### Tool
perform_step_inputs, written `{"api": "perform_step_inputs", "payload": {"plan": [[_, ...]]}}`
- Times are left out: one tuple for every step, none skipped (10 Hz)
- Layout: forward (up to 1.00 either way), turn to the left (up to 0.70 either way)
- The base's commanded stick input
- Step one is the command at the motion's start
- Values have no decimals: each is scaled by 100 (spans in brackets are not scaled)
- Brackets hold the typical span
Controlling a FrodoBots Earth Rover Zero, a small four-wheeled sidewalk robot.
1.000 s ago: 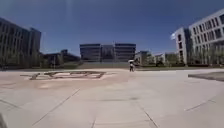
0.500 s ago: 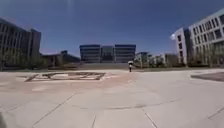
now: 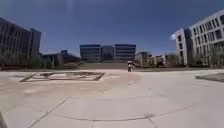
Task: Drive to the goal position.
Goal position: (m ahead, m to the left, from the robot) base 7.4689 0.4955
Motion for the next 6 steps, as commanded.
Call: {"api": "perform_step_inputs", "payload": {"plan": [[68,0],[67,0],[67,0],[67,0],[66,0],[67,0]]}}
